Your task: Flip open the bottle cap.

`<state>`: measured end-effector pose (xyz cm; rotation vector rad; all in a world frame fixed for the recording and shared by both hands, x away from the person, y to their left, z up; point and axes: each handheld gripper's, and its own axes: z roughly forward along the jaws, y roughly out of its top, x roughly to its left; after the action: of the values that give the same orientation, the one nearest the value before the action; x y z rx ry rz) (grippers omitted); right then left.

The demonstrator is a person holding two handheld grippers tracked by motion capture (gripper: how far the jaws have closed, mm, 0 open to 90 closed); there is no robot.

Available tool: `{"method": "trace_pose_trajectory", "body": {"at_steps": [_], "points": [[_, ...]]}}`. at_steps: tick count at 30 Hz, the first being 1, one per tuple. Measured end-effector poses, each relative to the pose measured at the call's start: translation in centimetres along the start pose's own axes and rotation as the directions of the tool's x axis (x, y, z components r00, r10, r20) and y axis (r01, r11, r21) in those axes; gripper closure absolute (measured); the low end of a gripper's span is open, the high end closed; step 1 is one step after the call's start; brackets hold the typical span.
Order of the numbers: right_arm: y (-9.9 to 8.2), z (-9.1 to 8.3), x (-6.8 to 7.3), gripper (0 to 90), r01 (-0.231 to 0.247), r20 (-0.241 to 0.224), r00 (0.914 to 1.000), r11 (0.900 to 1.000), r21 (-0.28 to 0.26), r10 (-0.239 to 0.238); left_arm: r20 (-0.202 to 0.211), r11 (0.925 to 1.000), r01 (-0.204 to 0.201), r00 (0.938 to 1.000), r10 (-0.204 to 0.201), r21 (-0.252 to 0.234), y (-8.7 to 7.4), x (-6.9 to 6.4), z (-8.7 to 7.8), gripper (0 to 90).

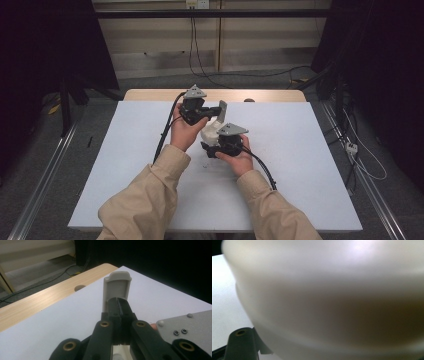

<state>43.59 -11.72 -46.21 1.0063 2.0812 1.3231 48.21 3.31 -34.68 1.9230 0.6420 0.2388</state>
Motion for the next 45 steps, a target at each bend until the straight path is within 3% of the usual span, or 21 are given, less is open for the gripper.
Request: {"method": "trace_pose_trajectory", "body": {"at_steps": [45], "points": [[0.0, 0.0, 0.0, 18.8, 0.002, -0.002, 1.0, 1.0, 0.004, -0.002, 0.004, 0.9994, -0.008, 1.0, 0.008, 0.033, 0.4, 0.7, 1.8, 90.0]]}}
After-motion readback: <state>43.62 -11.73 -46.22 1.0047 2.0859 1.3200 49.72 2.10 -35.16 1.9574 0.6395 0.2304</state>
